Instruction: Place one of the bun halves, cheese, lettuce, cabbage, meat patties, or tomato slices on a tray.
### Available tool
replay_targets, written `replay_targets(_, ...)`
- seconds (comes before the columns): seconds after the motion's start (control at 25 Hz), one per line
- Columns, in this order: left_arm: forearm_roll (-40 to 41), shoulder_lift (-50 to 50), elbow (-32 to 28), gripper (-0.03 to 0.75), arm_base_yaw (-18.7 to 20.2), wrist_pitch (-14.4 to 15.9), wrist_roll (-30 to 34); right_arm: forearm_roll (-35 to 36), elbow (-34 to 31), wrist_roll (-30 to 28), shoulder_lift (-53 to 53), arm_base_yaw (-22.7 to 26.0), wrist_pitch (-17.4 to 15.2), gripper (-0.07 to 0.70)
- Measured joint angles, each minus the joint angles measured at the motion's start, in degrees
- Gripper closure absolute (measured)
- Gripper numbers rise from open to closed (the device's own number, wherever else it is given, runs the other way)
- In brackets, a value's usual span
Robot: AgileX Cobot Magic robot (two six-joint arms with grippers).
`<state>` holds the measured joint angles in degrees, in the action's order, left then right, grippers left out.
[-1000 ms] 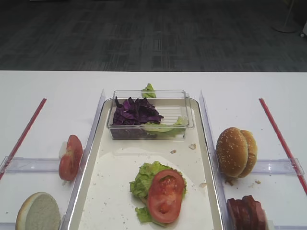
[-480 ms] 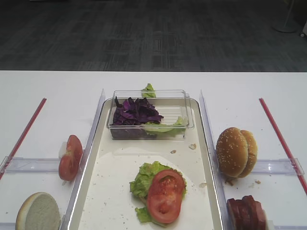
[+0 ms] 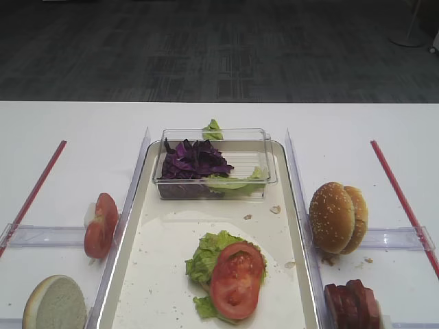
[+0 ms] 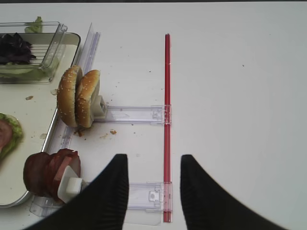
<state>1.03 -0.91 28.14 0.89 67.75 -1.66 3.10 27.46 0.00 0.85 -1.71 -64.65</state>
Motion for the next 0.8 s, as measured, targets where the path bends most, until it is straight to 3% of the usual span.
replay_targets(0.8, 0.0, 0.0, 0.0, 0.204, 0.0, 0.0, -0.1, 0.0, 0.0, 0.0, 0.0, 0.0, 0.0, 0.330)
